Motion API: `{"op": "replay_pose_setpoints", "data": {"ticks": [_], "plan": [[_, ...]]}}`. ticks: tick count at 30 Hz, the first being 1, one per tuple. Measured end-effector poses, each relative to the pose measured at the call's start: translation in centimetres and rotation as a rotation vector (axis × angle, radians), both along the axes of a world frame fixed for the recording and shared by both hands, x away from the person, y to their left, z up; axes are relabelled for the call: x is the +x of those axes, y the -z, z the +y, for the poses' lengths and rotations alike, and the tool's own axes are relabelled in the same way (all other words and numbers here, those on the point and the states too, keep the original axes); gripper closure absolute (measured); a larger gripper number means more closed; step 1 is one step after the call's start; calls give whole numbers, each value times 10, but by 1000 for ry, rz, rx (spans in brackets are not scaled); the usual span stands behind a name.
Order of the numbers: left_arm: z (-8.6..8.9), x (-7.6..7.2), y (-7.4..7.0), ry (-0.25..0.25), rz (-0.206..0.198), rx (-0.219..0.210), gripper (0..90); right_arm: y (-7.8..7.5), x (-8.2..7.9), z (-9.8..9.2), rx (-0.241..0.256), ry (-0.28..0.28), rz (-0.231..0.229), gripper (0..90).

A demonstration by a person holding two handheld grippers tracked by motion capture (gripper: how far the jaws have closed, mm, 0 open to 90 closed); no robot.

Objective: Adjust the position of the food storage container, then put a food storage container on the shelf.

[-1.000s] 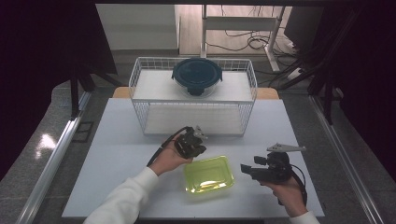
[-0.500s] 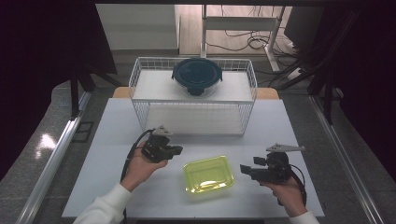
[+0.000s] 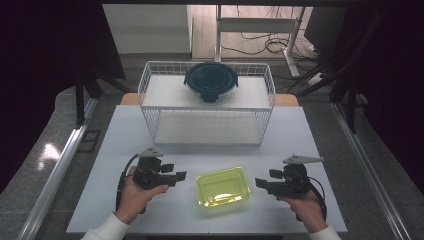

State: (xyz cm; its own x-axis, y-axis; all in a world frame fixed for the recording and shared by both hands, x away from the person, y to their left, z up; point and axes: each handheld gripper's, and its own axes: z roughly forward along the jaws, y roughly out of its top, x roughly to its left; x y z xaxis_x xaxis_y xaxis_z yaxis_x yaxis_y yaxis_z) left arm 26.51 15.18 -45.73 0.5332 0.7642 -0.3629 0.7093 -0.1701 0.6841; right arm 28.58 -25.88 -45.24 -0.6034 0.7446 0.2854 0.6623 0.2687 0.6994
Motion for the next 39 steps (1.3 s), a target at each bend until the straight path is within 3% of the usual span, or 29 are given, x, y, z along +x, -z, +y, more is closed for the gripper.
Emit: {"op": "replay_pose_setpoints", "data": {"ticks": [8, 14, 18, 24, 33, 39], "plan": [[-5, -4, 5, -4, 47, -2, 279, 2, 0, 1, 9, -22, 12, 261], [-7, -5, 8, -13, 60, -1, 249, 4, 1, 1, 10, -25, 16, 260], [-11, -7, 11, -14, 88, -23, 222, 5, 1, 1, 21, -26, 25, 265], [-19, -6, 18, -5, 127, -55, 225, 5, 3, 1, 70, -26, 67, 328], [-30, -6, 27, 5, 165, -88, 254, 12, 10, 4, 89, -38, 138, 383], [-33, -7, 32, -8, 173, -141, 289, 18, 15, 8, 80, -45, 175, 397]]}}
